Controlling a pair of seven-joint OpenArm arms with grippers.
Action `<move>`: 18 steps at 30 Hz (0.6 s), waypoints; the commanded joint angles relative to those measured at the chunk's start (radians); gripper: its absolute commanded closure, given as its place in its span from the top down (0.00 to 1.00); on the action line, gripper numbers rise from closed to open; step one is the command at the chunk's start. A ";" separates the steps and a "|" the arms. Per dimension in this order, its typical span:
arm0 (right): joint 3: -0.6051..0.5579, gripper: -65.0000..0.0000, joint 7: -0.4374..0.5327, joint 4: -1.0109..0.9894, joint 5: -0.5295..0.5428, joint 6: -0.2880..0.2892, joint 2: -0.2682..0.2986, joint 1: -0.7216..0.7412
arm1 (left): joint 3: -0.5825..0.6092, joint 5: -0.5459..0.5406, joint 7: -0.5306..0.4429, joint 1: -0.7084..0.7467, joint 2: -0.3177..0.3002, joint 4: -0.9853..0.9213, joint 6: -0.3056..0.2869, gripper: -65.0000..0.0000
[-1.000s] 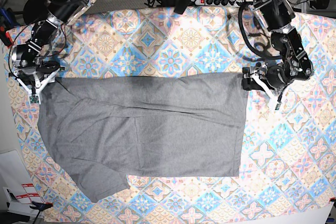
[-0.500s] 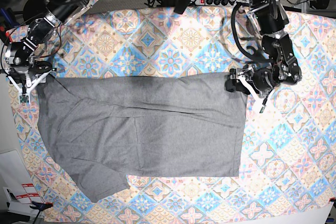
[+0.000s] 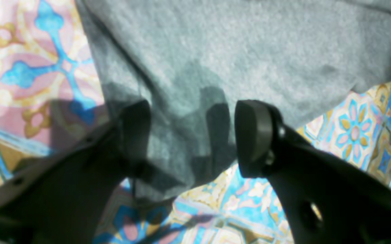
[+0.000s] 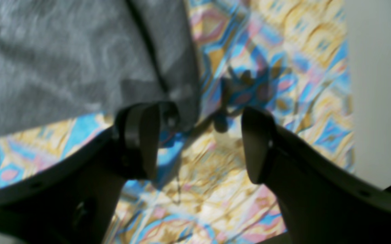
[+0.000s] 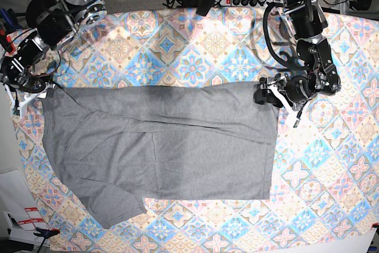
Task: Fold the T-shirt properly
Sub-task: 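Grasp the two corners of the shirt's folded edge with both grippers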
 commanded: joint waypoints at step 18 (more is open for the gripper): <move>0.000 0.58 0.117 -0.272 0.110 -0.001 0.045 0.075 | 0.000 0.027 0.017 0.000 -0.012 0.008 0.007 0.60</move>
